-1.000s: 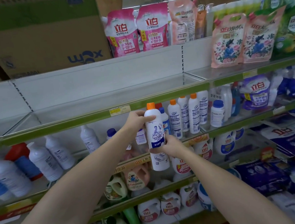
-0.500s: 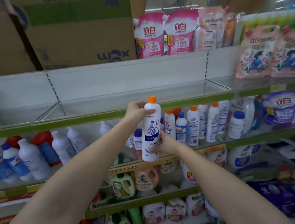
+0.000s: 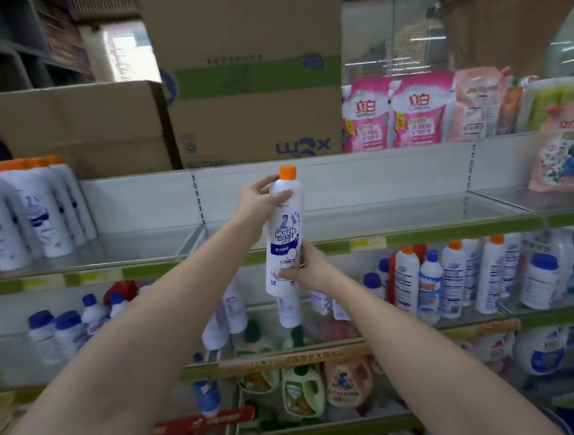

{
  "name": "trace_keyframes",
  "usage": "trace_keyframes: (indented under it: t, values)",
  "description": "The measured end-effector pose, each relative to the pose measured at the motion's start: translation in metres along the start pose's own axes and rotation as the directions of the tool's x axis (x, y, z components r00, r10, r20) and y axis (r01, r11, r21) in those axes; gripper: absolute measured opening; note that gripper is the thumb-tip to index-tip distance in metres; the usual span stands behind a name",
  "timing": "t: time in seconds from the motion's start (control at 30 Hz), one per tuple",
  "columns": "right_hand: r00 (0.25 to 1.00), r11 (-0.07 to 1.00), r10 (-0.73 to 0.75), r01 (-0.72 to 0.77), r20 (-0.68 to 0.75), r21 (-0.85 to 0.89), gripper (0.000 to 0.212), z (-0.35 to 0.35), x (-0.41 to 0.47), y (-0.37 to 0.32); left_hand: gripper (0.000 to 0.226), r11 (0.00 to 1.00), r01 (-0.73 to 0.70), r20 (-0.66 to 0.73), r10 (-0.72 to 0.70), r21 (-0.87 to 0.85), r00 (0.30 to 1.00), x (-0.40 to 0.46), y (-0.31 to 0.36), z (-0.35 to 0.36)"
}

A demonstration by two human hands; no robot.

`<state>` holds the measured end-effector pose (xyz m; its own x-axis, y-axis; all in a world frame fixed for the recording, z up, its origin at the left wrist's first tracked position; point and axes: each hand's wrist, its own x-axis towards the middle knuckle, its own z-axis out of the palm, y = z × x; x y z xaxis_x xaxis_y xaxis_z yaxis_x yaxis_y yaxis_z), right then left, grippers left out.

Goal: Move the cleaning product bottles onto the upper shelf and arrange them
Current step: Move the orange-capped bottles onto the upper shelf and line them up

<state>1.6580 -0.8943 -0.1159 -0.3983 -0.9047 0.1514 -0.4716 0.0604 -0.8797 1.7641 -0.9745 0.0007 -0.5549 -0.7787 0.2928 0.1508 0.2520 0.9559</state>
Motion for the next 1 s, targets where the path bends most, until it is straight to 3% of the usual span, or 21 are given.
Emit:
trace_keyframes:
  t: [0.1, 0.23, 0.47, 0.8, 1.0]
  values:
    - [0.995, 0.990, -0.094, 0.096, 0.025, -0.103, 0.053, 0.037, 0.010, -0.032, 0.051, 1.000, -0.012, -0.036, 0.012, -0.011, 0.999, -0.006, 0.010, -0.061]
    - [0.987, 0.974, -0.146, 0.156, 0.073, -0.164, 0.059, 0.086, 0.026, -0.072, 0.055, 0.998, -0.058, -0.083, 0.057, -0.005, 0.995, -0.012, 0.021, -0.138]
    - [0.980, 0.980, -0.198, 0.197, 0.028, 0.036, 0.048, 0.185, 0.056, -0.131, 0.046, 0.989, -0.139, -0.132, 0.144, 0.051, 0.981, -0.010, 0.041, -0.220]
    - [0.971, 0.967, -0.233, 0.237, 0.048, -0.098, 0.043, 0.243, 0.153, -0.178, 0.044, 0.905, -0.194, -0.233, 0.296, 0.378, 0.926, 0.059, 0.043, -0.324]
    - [0.964, 0.968, -0.217, 0.233, 0.153, -0.097, 0.050, 0.287, 0.210, -0.182, 0.061, 0.786, -0.107, -0.165, 0.258, 0.609, 0.952, 0.096, 0.038, -0.376]
